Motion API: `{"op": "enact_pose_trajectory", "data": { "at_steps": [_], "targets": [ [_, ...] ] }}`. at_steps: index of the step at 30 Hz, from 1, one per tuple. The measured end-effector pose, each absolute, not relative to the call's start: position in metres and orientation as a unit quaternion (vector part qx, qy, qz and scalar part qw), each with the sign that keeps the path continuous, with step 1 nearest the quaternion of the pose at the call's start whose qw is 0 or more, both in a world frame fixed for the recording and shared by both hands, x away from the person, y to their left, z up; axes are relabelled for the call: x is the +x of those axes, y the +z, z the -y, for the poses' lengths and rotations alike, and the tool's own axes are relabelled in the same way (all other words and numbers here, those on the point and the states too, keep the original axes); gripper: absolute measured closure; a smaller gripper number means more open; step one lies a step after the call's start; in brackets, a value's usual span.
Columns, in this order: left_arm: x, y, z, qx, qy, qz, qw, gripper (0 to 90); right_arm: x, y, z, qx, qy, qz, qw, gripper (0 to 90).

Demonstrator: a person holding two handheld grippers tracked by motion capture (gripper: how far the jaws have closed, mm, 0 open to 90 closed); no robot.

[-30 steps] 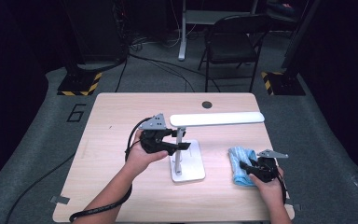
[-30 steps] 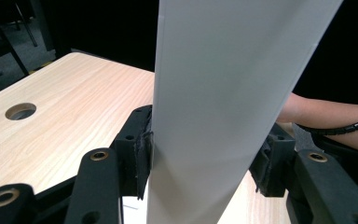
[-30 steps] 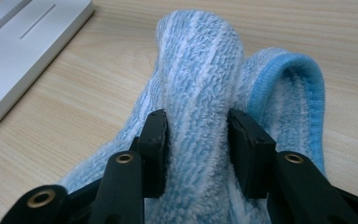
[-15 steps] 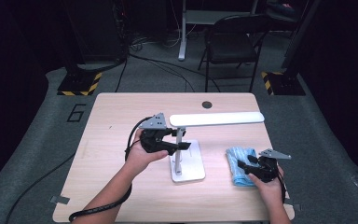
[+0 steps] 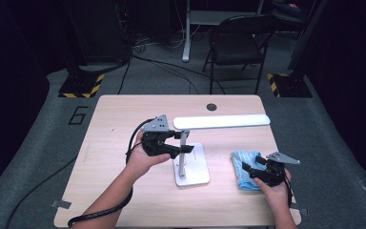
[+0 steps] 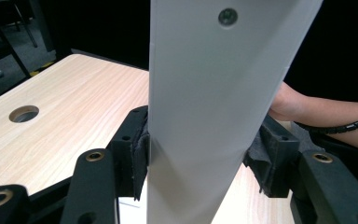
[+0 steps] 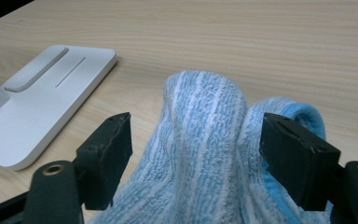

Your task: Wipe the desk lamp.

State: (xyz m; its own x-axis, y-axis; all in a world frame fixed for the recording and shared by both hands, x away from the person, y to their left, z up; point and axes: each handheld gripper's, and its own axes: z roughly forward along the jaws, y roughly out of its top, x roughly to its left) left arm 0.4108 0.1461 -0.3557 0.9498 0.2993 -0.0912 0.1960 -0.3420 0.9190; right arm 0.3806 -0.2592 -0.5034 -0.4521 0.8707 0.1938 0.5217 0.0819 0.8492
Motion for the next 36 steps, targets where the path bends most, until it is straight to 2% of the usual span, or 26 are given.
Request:
{"op": "enact_pose_trajectory", "data": {
  "at_steps": [10, 14, 18, 21, 24, 28, 36],
  "targets": [
    [0.408, -0.356, -0.148, 0.817, 0.042, -0.144, 0.558, 42.5, 0.374, -0.492, 0.253, 0.470, 0.477, -0.714, 0.203, 26.0],
    [0.406, -0.356, -0.151, 0.818, 0.038, -0.133, 0.559, 42.4, 0.371, -0.488, 0.253, 0.456, 0.491, -0.714, 0.205, 31.5],
    [0.403, -0.358, -0.155, 0.813, 0.028, -0.131, 0.567, 42.5, 0.368, -0.485, 0.251, 0.448, 0.515, -0.703, 0.199, 33.4],
    [0.402, -0.359, -0.158, 0.810, 0.022, -0.131, 0.571, 43.5, 0.367, -0.484, 0.246, 0.441, 0.505, -0.712, 0.208, 34.4],
    [0.401, -0.359, -0.159, 0.813, 0.026, -0.132, 0.567, 49.9, 0.369, -0.486, 0.240, 0.440, 0.495, -0.723, 0.198, 36.9],
    [0.400, -0.358, -0.158, 0.815, 0.030, -0.129, 0.564, 50.6, 0.369, -0.487, 0.231, 0.423, 0.488, -0.739, 0.191, 40.4],
    [0.401, -0.357, -0.148, 0.815, 0.033, -0.131, 0.563, 50.8, 0.367, -0.485, 0.213, 0.402, 0.502, -0.745, 0.180, 41.6]
  ]
}}
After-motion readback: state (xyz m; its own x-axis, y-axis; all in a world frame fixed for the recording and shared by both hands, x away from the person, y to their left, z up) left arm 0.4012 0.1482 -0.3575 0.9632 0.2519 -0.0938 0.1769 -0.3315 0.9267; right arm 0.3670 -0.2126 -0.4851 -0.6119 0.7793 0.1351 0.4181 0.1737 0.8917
